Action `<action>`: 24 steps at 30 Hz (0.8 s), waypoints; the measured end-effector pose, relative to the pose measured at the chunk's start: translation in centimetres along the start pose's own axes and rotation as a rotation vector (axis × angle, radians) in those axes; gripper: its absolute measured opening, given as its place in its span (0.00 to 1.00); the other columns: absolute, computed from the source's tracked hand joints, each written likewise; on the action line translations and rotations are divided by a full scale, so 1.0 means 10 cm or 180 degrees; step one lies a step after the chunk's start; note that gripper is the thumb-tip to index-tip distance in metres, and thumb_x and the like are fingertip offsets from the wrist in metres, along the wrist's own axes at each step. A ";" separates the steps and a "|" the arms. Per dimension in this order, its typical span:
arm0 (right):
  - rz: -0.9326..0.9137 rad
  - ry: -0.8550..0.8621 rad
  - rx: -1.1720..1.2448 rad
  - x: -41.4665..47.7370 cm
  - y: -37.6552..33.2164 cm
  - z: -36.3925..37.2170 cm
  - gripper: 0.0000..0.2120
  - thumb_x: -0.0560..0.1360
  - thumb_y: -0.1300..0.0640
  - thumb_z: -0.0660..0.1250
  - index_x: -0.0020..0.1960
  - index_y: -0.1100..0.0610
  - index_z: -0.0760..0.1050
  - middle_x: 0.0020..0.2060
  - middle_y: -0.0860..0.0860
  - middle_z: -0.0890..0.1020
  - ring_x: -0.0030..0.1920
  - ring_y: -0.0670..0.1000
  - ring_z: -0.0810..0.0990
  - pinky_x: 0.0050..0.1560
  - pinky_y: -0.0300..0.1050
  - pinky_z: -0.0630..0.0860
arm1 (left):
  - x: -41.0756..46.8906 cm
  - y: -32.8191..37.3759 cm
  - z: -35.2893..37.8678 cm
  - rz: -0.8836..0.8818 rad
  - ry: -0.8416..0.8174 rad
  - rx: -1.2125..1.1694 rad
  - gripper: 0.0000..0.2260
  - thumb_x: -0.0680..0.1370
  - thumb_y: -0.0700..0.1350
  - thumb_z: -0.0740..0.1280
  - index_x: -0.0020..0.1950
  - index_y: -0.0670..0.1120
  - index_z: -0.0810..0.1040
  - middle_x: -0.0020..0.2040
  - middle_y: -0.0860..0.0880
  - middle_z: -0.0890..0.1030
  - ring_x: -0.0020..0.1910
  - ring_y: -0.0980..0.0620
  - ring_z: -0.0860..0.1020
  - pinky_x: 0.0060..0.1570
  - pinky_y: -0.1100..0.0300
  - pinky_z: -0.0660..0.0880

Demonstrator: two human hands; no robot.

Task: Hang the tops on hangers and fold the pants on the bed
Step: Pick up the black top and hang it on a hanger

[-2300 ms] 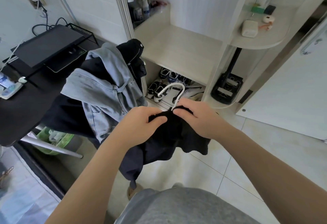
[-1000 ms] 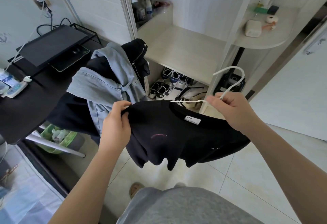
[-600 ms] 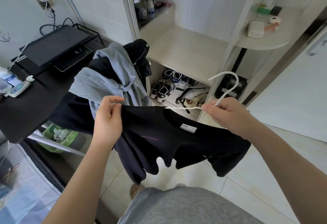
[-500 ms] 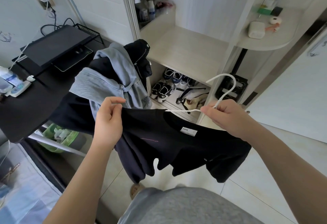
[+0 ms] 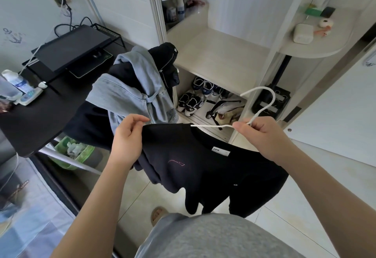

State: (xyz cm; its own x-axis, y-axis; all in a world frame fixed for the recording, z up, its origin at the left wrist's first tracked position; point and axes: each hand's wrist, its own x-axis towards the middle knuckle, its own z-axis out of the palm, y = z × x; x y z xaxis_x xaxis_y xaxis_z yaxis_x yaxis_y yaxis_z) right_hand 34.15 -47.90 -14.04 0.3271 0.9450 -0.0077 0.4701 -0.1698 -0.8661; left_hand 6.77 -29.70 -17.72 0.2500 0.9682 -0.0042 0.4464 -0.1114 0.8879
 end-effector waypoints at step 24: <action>-0.0360 -0.0098 -0.0301 0.19 -0.18 0.08 0.18 0.75 0.43 0.68 0.36 0.56 0.75 0.27 0.47 0.72 0.28 0.43 0.68 0.34 0.35 0.66 | -0.36 0.58 0.27 0.1480 -0.0959 0.1263 0.11 0.82 0.51 0.64 0.44 0.47 0.79 0.39 0.54 0.76 0.39 0.55 0.74 0.41 0.57 0.72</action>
State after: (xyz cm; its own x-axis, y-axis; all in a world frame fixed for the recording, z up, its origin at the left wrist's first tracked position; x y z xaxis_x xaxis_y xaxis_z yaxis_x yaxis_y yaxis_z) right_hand 33.33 -45.54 -12.89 0.2429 0.9675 0.0706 0.5780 -0.0859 -0.8115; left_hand 10.81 -34.46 -13.78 0.6949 0.7016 0.1580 0.5016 -0.6302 0.5927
